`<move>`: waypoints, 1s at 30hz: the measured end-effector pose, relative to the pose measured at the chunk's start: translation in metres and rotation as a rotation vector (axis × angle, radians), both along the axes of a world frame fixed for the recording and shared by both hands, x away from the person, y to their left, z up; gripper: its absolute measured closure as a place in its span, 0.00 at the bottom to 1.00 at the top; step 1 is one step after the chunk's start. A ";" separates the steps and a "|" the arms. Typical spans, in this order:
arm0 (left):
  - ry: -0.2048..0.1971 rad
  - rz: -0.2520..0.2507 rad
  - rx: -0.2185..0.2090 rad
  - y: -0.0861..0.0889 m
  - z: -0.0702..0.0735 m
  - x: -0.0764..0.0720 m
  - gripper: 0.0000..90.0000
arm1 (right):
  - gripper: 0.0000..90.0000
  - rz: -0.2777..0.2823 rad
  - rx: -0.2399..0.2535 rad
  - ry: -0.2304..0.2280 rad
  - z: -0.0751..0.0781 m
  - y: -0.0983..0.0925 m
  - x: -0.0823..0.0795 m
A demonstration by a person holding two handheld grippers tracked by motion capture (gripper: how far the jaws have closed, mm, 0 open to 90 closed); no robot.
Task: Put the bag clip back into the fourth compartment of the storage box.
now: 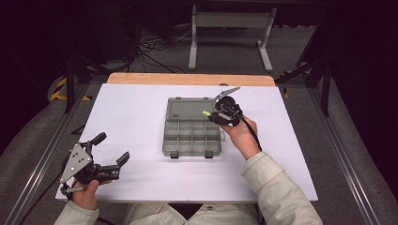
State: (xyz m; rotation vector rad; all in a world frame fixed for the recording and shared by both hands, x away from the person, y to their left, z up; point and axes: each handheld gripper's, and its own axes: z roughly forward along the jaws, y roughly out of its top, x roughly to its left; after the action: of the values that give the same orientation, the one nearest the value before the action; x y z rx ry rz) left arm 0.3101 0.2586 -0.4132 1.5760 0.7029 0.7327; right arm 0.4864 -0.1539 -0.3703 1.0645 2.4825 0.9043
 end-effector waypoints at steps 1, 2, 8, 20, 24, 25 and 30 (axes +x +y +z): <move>0.000 0.000 0.000 0.000 0.000 0.000 0.02 | 0.87 -0.004 0.002 0.010 -0.001 0.000 0.000; 0.000 0.001 0.000 0.000 0.000 0.000 0.02 | 0.87 -0.008 0.000 0.015 -0.002 0.000 0.000; 0.000 0.001 0.000 0.000 0.000 0.000 0.02 | 0.87 -0.039 -0.015 0.040 -0.004 0.001 -0.002; 0.000 0.001 0.001 0.000 0.000 0.000 0.02 | 0.87 -0.046 -0.027 0.107 -0.012 0.003 -0.003; 0.000 0.001 0.000 0.000 0.000 0.000 0.02 | 0.87 -0.044 -0.036 0.126 -0.013 0.004 -0.003; 0.000 0.001 0.000 0.000 0.000 0.000 0.02 | 0.87 -0.048 -0.038 0.130 -0.013 0.004 -0.003; 0.000 0.001 0.000 0.000 0.000 0.000 0.02 | 0.87 -0.059 -0.043 0.152 -0.016 0.002 -0.001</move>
State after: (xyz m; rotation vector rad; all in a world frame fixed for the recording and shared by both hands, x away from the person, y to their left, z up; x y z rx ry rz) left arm 0.3097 0.2583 -0.4130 1.5758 0.7035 0.7337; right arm 0.4855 -0.1516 -0.3865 1.2267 2.5639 0.7757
